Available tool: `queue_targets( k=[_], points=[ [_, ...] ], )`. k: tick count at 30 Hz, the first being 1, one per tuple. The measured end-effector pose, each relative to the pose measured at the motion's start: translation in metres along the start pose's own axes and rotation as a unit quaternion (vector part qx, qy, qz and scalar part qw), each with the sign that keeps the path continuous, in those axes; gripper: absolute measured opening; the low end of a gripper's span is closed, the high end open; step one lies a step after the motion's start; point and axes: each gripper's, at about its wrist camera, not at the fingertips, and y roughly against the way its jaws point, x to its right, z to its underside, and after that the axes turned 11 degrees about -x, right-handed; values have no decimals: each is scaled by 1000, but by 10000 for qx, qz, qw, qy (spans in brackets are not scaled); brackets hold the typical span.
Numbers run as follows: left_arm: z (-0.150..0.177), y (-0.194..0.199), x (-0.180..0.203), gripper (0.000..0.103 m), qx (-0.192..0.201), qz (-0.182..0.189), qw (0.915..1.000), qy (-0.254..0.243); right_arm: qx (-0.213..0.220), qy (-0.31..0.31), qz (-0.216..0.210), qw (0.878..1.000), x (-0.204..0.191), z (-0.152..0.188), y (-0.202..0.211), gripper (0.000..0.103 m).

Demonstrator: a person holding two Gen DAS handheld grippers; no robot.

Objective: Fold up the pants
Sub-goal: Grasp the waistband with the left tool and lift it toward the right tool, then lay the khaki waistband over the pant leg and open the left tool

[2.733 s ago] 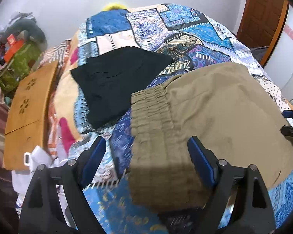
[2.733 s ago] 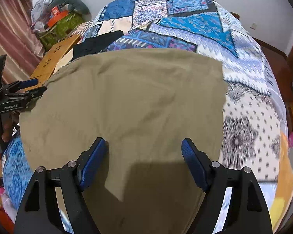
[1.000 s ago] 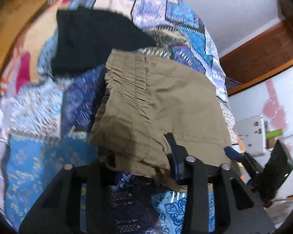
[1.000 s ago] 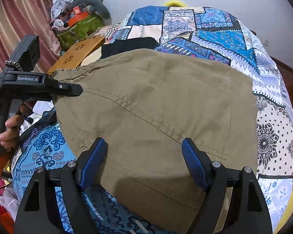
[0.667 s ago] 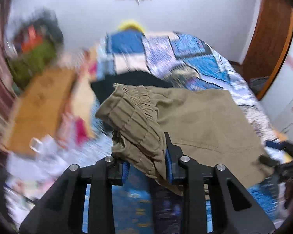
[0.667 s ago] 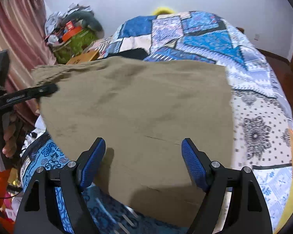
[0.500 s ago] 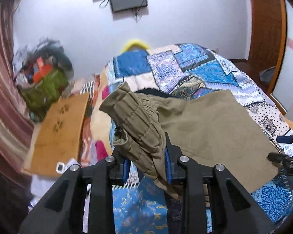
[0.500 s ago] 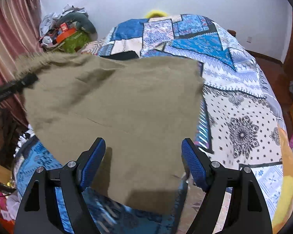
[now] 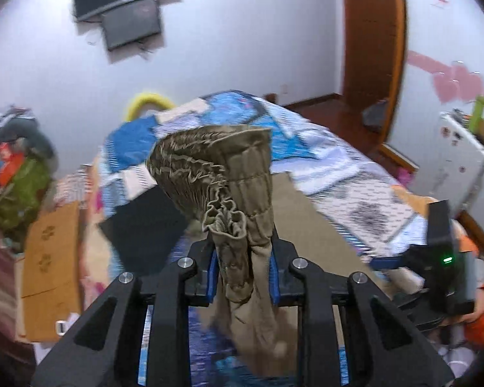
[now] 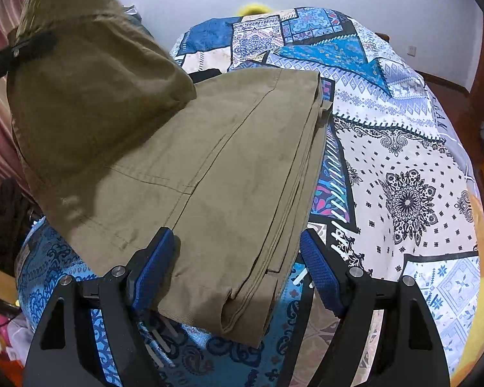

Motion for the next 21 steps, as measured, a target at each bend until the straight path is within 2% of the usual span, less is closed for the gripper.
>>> queue_targets(
  k=[5, 10, 11, 13, 14, 15, 17, 21],
  points=[
    [-8, -14, 19, 25, -353, 800, 9961, -80, 24, -32, -50, 10000, 2, -1, 0, 77],
    [-7, -21, 28, 26, -560, 1088, 9923, -177, 48, -61, -77, 9999, 5, -1, 0, 77],
    [-6, -20, 29, 30, -560, 1040, 9928, -185, 68, -75, -83, 9999, 5, -1, 1, 77],
    [-6, -18, 30, 56, -502, 1012, 9933, -229, 130, -117, -80, 9998, 6, 0, 4, 77],
    [-7, -14, 29, 78, -395, 1006, 9939, -203, 173, -141, -74, 9997, 6, 1, 6, 77],
    [-7, -11, 29, 87, -275, 1015, 9943, -167, 208, -163, -67, 9996, 7, 1, 8, 77],
    [-8, -3, 24, 88, -67, 995, 9950, -103, 273, -226, -69, 9993, 9, 1, 13, 77],
    [-17, -7, 7, 91, -32, 733, 9973, 65, 259, -273, 75, 9993, 13, 3, 16, 78]
  ],
)
